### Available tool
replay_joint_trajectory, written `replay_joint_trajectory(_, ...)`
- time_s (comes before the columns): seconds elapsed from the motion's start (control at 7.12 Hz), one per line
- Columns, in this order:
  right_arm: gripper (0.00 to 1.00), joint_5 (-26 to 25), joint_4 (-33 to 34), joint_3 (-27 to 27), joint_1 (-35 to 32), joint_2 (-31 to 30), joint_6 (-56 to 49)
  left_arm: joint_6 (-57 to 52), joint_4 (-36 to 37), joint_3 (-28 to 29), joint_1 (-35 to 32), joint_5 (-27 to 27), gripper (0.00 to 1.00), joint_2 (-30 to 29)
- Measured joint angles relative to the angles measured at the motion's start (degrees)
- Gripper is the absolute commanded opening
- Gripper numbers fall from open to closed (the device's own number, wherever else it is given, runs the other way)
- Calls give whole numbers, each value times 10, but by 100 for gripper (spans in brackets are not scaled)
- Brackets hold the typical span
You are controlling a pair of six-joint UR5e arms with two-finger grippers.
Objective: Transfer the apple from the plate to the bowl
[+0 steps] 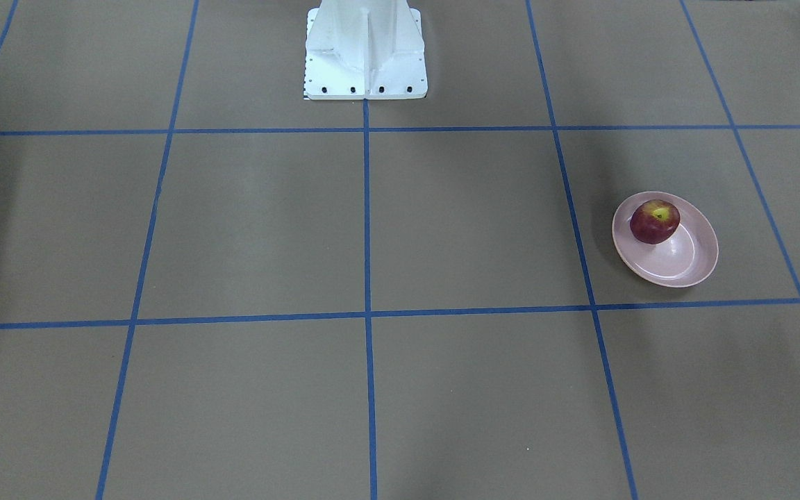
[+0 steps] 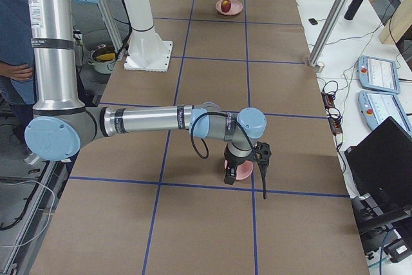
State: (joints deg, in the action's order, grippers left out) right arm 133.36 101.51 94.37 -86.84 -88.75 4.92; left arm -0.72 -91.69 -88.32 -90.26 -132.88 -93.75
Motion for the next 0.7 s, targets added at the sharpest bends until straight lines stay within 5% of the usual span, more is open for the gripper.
replay_joint_trajectory(0.7, 100, -5, -9, 4, 0, 5, 4, 0, 0, -2, 0, 0, 98, -3)
